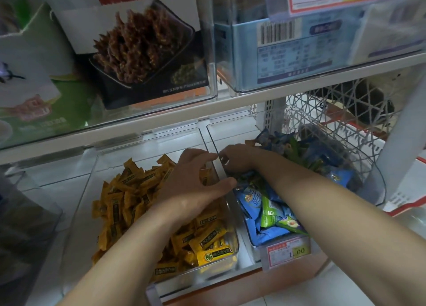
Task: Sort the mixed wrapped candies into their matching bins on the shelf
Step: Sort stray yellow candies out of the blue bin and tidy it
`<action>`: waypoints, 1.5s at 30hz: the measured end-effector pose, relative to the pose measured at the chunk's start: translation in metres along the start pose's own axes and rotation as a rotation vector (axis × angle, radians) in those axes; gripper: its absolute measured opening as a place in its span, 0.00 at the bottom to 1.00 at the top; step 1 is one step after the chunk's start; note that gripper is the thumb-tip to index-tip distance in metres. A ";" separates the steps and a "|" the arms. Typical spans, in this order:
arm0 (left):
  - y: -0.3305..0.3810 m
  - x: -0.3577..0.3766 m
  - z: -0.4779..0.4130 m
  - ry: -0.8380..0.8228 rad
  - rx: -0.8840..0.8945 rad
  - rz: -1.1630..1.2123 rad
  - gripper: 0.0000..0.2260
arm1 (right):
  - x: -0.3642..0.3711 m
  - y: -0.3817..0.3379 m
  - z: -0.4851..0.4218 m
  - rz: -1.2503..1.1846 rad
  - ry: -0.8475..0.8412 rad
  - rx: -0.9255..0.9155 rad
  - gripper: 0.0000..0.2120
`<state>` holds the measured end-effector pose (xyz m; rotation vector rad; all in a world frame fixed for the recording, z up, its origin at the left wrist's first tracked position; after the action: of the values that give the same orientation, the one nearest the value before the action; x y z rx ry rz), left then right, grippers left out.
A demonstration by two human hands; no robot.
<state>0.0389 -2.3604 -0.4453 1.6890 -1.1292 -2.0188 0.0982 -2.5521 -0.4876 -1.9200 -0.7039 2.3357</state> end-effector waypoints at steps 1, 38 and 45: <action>0.000 0.000 0.000 -0.001 0.003 0.003 0.36 | 0.002 0.001 -0.001 -0.015 -0.049 0.005 0.24; 0.005 -0.038 0.022 0.244 -0.240 -0.327 0.24 | -0.031 -0.015 0.249 -0.051 0.614 0.186 0.24; 0.081 0.008 0.024 0.217 0.136 -0.257 0.16 | -0.018 -0.027 0.223 0.268 0.439 0.113 0.40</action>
<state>-0.0067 -2.4097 -0.3930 2.1598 -1.0405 -1.8740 -0.1137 -2.6042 -0.4320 -2.4764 -0.2859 1.9059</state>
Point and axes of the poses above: each hand's wrist, its own z-axis away from the middle knuckle, its own x-axis out of the palm, y = z × x, the point moved 2 cm from there along -z, towards the middle knuckle, and after that the axes turned 15 degrees about -x, right-handed, at the moved point
